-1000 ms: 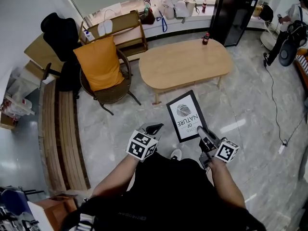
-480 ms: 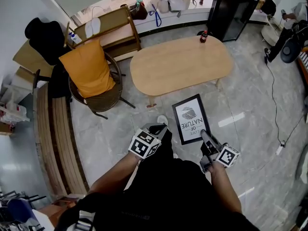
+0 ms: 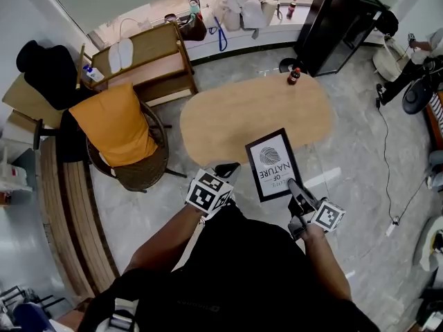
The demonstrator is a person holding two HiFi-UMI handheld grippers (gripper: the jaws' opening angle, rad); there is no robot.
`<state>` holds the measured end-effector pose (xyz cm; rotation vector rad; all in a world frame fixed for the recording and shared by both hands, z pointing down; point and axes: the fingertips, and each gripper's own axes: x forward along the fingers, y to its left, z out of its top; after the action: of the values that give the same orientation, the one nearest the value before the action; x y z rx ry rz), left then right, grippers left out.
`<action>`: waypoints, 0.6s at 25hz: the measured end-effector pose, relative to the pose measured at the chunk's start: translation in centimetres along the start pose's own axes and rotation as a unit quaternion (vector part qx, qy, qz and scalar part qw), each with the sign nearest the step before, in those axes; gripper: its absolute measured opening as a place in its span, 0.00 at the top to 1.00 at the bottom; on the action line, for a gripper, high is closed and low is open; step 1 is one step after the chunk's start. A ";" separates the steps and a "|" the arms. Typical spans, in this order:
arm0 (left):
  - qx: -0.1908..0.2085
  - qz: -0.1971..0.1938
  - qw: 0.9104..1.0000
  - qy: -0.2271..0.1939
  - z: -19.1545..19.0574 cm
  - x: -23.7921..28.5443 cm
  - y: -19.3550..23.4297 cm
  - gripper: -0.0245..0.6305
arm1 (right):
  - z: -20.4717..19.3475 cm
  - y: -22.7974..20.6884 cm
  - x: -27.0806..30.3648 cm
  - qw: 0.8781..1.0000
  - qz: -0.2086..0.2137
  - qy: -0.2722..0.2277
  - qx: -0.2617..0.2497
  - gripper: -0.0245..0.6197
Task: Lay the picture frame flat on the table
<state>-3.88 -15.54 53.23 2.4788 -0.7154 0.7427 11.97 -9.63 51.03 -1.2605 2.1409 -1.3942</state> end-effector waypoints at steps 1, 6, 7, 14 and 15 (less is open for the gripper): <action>-0.001 0.003 1.000 0.003 0.6 0.5 1.6 0.95 | 0.7 -0.1 1.4 1.000 0.002 -0.003 0.004 0.91; -0.009 0.008 1.000 0.012 2.7 2.7 6.6 0.95 | 3.6 -2.5 5.8 1.000 -0.012 -0.007 0.023 0.91; -0.014 0.004 1.000 0.015 2.7 3.0 6.9 0.95 | 3.9 -3.3 6.2 0.999 -0.019 -0.005 0.027 0.91; -0.051 0.013 0.998 0.041 1.2 5.1 9.4 0.95 | 6.7 -9.1 10.9 0.996 -0.057 0.035 0.059 0.91; -0.060 0.018 0.997 0.043 1.2 5.3 9.7 0.95 | 7.1 -10.3 11.6 0.995 -0.067 0.046 0.063 0.91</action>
<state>-5.35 -25.45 58.15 2.3176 -0.7514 0.7897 15.08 -24.49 58.68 -1.3367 2.0228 -1.6450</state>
